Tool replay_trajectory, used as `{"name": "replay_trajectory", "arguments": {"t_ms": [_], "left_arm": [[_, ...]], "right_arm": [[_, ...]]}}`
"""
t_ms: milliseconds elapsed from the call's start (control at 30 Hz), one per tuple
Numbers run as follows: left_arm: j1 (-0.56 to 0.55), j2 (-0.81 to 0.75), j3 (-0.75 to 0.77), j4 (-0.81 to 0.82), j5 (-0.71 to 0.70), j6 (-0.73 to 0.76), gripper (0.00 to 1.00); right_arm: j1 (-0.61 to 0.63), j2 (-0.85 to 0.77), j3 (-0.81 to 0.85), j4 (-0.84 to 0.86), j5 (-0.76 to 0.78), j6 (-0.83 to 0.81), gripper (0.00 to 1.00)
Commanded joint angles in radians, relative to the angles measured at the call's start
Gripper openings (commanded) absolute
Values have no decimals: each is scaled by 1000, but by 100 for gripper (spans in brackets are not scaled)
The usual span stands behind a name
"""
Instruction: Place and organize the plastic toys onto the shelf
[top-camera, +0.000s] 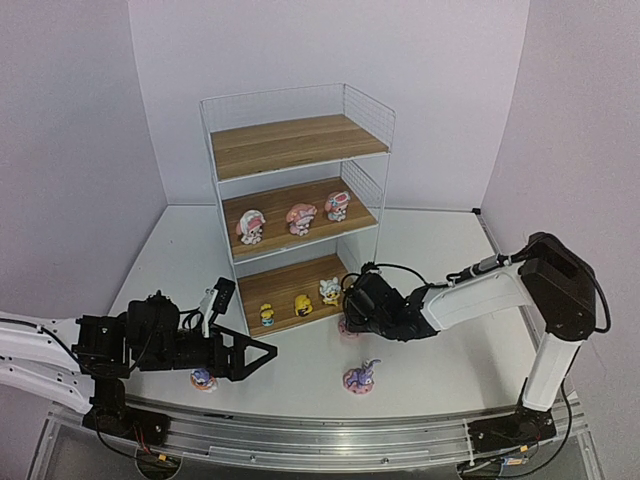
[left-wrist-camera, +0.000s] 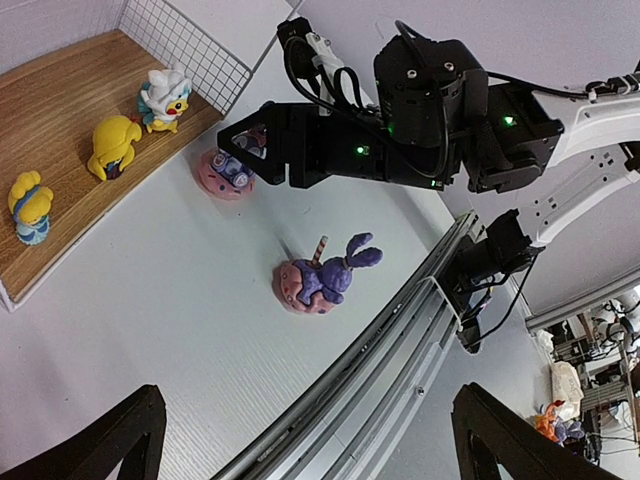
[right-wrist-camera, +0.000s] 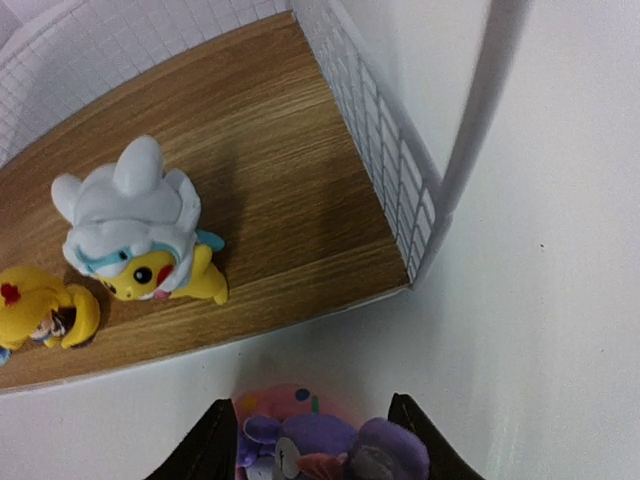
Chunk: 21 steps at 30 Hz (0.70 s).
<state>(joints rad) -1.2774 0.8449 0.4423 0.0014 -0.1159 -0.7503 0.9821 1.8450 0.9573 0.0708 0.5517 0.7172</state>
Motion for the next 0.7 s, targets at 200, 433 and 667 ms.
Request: {"name": "replay_trajectory", "arguments": {"t_ms": [200, 433, 667], "left_arm": [[-3, -18, 4, 28, -9, -15, 100], [-3, -21, -3, 108, 63, -4, 100], [-2, 23, -32, 432, 351, 33, 100]], "right_arm": [[-5, -139, -108, 113, -38, -23, 0], [-4, -445, -207, 132, -524, -236, 0], [0, -671, -163, 157, -1166, -386, 0]]}}
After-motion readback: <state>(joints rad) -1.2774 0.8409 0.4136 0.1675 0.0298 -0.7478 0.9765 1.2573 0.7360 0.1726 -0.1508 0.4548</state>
